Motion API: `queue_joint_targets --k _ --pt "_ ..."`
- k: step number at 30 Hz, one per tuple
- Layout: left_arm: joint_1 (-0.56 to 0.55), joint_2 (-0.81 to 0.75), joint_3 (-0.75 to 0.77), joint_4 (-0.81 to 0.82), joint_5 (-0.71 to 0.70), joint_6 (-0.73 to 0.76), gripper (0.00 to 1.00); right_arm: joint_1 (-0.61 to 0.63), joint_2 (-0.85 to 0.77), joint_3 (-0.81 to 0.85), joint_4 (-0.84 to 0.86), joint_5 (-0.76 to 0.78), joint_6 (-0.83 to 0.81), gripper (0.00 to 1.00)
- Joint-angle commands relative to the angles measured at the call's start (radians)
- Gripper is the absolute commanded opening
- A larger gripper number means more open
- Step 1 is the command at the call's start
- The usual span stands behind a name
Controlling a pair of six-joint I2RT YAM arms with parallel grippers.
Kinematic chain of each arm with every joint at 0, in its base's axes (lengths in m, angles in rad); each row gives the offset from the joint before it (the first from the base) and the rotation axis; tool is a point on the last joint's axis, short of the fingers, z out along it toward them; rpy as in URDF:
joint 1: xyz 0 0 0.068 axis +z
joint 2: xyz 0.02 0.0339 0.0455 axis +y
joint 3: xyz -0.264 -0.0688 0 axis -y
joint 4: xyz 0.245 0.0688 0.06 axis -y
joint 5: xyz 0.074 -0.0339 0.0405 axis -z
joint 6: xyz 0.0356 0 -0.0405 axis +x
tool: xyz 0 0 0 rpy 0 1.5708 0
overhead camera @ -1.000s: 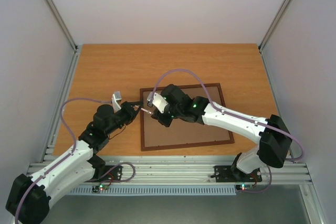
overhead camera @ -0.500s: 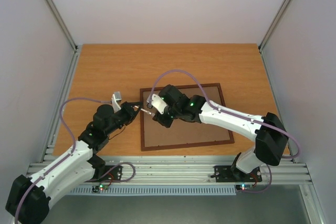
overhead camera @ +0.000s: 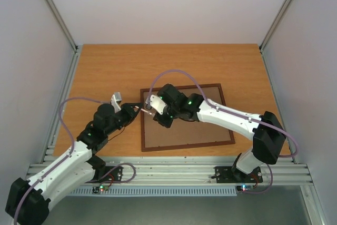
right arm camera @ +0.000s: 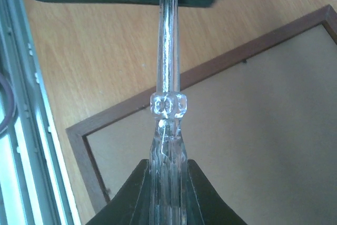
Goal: Take the photo out of the frame
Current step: Adjust the screwdriver.
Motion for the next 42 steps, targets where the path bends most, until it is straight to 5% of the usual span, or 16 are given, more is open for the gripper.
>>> queue_joint_targets --k 1,6,12,24,29,37,42 --pt "-0.003 -0.021 0.094 -0.256 -0.071 0.142 0.21 -0.049 0.039 0.049 -0.09 0.027 -0.039 0.01" --pt "-0.003 0.065 0.194 -0.514 -0.182 0.31 0.37 -0.102 0.044 0.032 -0.123 -0.003 -0.057 0.01" --pt "-0.003 0.3 0.278 -0.579 -0.203 0.452 0.53 -0.151 0.059 0.01 -0.145 -0.005 -0.063 0.01" --pt "-0.005 0.728 0.406 -0.555 -0.17 0.564 0.59 -0.202 0.035 -0.095 -0.095 -0.016 -0.035 0.01" --pt "-0.006 0.835 0.45 -0.543 -0.136 0.593 0.54 -0.212 0.047 -0.101 -0.085 -0.018 -0.031 0.01" --pt "-0.008 0.857 0.456 -0.568 -0.132 0.624 0.24 -0.221 0.05 -0.103 -0.086 -0.02 -0.032 0.01" --pt "-0.008 0.805 0.407 -0.575 -0.113 0.645 0.13 -0.221 0.061 -0.087 -0.116 -0.012 -0.042 0.01"
